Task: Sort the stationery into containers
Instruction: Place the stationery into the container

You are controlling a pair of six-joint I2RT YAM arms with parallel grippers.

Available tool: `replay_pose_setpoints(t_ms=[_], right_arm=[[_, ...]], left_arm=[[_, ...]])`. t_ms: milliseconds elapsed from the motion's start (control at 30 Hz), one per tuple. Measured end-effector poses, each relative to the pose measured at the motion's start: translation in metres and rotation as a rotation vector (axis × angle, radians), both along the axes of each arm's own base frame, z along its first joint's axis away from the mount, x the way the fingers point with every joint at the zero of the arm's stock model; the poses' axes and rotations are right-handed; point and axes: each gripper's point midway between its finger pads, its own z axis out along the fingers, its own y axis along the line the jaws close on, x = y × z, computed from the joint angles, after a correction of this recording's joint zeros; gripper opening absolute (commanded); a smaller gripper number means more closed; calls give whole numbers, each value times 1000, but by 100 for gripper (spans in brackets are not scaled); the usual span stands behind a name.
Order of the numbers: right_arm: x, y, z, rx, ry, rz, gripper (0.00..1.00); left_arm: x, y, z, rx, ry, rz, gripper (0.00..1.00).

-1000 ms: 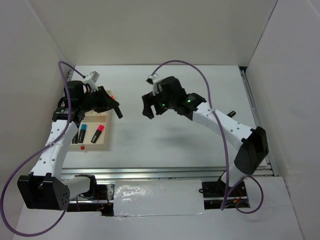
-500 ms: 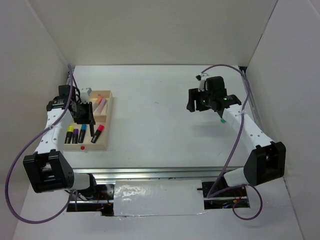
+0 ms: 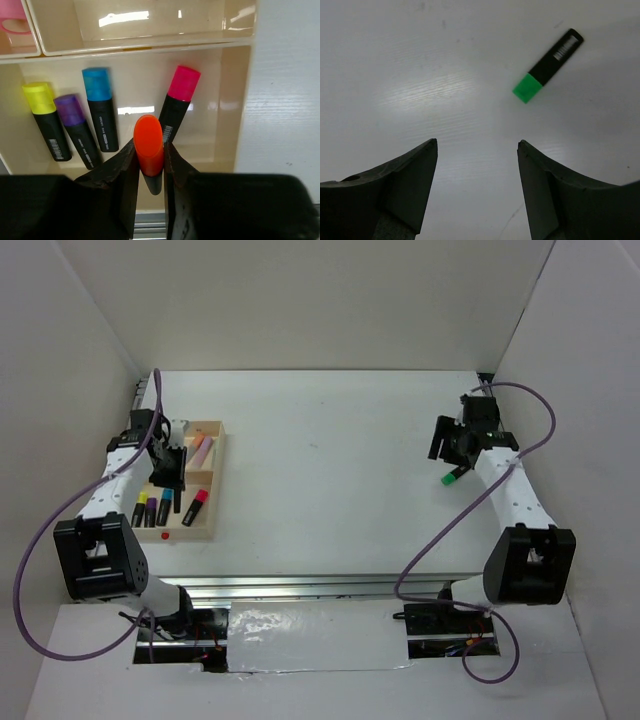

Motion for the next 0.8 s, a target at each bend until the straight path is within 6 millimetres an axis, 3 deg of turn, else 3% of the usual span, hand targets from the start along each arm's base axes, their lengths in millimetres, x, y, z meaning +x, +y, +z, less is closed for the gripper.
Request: replay_pose_setpoints(t_ms=[133,267,333,400,467,500,533,800], right_arm=[[-3,-30,-27,-17,94,-147,71],[-4,-45,-52,-24,189,-218,71],[0,-54,-61,-27,226,-250,72],[5,-64,-67,-35,253,-299,72],[9,-75,-71,-45,280,-350,72],[10,-80,-75,-49,296,-373,72],[11,-84,-79,-47,310,-391,72],[7,-95,-117,-14,440,-460,71]], left_arm=[[-3,4,-10,21,24,10,26],[-5,6,-20,25,51,14,40],[-4,6,-25,26,63,15,42],[-3,7,-29,28,73,16,50],[-4,7,-32,30,77,14,63],[-5,7,-32,30,79,16,75],[-5,8,-32,32,79,15,78],[-3,12,-31,24,66,33,81]])
